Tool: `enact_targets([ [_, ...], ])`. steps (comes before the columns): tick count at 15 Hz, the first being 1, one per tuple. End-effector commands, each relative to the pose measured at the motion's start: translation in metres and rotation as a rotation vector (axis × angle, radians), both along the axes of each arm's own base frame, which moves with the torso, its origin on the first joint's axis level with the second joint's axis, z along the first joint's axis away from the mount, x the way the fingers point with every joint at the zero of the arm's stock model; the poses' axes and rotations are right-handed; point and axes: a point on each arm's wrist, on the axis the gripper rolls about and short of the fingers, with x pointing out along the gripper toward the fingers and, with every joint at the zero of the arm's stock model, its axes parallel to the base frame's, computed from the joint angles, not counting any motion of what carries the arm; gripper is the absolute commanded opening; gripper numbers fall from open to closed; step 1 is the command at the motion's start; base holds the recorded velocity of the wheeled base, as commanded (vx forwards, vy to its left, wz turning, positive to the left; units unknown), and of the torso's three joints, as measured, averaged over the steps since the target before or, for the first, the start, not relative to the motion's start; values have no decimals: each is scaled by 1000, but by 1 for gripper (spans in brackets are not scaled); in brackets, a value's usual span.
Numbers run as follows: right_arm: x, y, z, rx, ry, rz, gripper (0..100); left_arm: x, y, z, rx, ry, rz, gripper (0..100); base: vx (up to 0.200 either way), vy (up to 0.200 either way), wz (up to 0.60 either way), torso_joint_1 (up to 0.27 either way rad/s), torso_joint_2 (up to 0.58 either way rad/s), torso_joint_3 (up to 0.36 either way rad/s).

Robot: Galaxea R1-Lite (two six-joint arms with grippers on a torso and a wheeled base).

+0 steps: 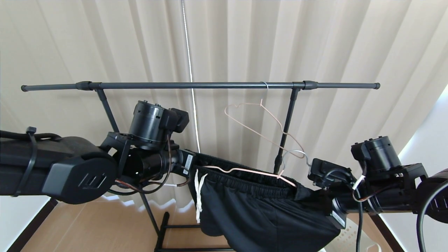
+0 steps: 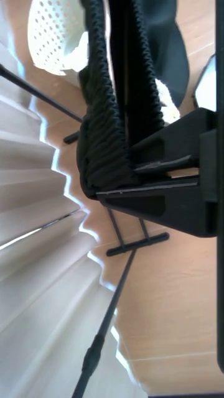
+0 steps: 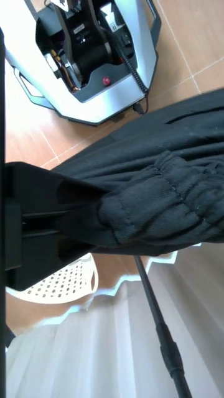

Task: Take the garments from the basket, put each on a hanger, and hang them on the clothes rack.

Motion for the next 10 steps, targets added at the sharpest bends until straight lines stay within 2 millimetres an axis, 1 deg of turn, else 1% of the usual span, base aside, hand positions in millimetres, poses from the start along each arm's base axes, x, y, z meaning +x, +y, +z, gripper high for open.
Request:
enact_targets([
  [1,5,2,-1,-4,-2,0,0,-2,-5,16,-14,-22,-19,0,0,0,0,0,0,0],
  [3,27,10,3,-33,-41,-23,0,-4,-7,25,1,-1,-26,0,0,0,0,0,0,0],
  [4,38,17,3,-53,-58,-32,0,-5,-6,29,16,9,-19,0,0,0,0,0,0,0],
  [5,45,19,1,-57,-58,-37,0,-7,-7,32,31,18,-12,0,0,0,0,0,0,0],
  [8,53,23,-11,-77,-37,-43,0,-12,-10,40,58,40,-28,0,0,0,0,0,0,0],
  [9,53,23,-11,-77,-37,-43,0,-12,-10,40,58,40,-28,0,0,0,0,0,0,0],
  [10,52,22,-11,-84,-39,-51,0,-13,-17,46,60,42,-47,0,0,0,0,0,0,0],
])
